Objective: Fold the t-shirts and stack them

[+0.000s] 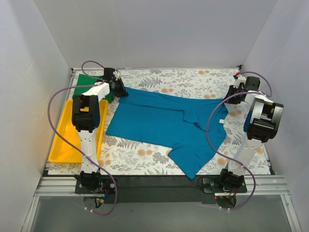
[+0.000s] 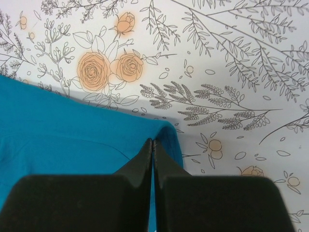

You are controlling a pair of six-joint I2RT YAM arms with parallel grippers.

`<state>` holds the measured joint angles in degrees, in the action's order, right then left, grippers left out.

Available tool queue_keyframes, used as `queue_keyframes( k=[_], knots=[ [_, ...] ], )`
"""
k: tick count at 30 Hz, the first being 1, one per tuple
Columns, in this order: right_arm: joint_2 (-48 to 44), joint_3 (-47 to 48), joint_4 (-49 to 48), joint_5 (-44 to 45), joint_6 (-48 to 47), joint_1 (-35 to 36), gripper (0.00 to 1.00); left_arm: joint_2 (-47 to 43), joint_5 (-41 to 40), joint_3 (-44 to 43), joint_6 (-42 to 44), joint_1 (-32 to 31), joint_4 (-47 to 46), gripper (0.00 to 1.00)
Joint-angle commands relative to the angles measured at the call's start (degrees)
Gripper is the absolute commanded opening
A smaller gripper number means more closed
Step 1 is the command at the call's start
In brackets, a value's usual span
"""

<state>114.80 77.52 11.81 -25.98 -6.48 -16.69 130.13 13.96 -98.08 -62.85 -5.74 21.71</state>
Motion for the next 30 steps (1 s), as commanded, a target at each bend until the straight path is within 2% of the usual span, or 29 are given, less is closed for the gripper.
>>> queue_keyframes(
  k=[1,20,30],
  knots=[
    [0.07,2.99,-1.80,1.89,-1.52,-0.01,0.01,1.00,-2.18,-2.46,0.54,0.38,2.89,0.19],
    [-8.63,-6.49,-1.97,0.23,-3.54,-0.80,0.01,2.06,-1.65,-5.10,0.27,0.64,3.60,0.22],
    [-8.37,-8.43,-1.79,0.49,-3.54,-0.98,0.01,2.50,-1.47,-5.54,0.27,0.81,3.69,0.22]
  ],
)
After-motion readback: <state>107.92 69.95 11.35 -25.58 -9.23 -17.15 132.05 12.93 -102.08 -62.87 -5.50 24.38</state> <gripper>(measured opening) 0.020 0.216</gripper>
